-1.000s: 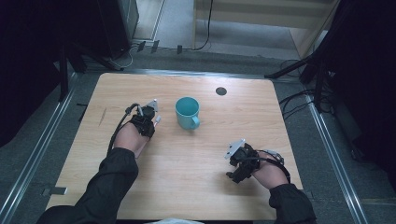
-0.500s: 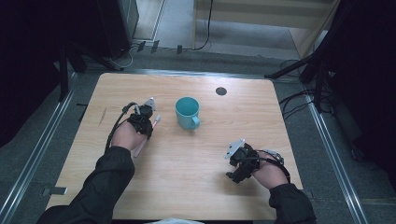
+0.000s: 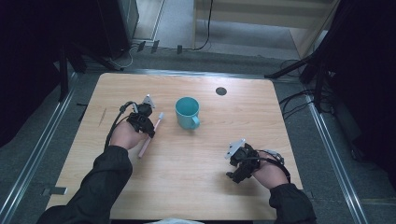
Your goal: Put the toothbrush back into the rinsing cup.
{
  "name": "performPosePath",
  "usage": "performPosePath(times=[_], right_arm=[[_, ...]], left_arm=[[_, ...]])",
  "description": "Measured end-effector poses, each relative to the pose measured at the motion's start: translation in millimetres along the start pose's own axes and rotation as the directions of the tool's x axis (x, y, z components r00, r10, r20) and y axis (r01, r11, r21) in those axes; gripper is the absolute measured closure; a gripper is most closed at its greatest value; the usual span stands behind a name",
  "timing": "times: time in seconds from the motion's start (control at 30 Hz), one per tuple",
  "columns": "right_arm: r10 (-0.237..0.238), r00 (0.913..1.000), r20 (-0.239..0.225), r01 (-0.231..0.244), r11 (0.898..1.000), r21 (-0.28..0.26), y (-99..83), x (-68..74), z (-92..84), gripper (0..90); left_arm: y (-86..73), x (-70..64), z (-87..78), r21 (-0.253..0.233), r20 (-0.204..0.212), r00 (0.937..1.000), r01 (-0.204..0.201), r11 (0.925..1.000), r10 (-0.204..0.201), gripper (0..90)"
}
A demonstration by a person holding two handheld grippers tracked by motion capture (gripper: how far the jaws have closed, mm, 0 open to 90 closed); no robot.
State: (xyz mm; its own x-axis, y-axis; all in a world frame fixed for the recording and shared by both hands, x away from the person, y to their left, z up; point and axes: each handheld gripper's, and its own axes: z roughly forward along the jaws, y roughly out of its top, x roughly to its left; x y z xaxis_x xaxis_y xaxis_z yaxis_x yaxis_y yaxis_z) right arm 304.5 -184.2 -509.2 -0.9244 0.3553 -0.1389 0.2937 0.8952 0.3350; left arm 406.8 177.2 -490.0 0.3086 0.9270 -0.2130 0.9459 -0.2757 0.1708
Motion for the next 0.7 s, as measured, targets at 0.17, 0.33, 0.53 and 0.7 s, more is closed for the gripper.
performPosePath(times=[0.17, 0.33, 0.53, 0.7], right_arm=[[0.002, 1.0000, -0.002, -0.002, 1.000, 0.001, 0.1, 0.2, 0.3, 17.1], [0.002, 1.0000, -0.003, -0.002, 1.000, 0.007, 0.0, 0.5, 0.5, 17.1], [0.001, 1.0000, -0.003, -0.001, 1.000, 0.008, -0.1, 0.6, 0.8, 17.1], [0.001, 1.0000, -0.003, -0.001, 1.000, 0.008, -0.6, 0.2, 1.3, 17.1]], left_arm=[[-2.5, -1.4, -10.6, -0.039, 0.046, 0.9988, -0.015, 0.9991, 0.017, 79.2], [-7.3, -3.7, -21.7, -0.091, 0.070, 0.9964, -0.042, 0.9950, 0.048, 79.2], [-14.4, -9.0, -38.0, -0.207, 0.085, 0.9901, -0.093, 0.9740, 0.112, 79.2], [-20.0, -15.2, -49.7, -0.292, 0.108, 0.9821, -0.117, 0.9491, 0.154, 79.2]])
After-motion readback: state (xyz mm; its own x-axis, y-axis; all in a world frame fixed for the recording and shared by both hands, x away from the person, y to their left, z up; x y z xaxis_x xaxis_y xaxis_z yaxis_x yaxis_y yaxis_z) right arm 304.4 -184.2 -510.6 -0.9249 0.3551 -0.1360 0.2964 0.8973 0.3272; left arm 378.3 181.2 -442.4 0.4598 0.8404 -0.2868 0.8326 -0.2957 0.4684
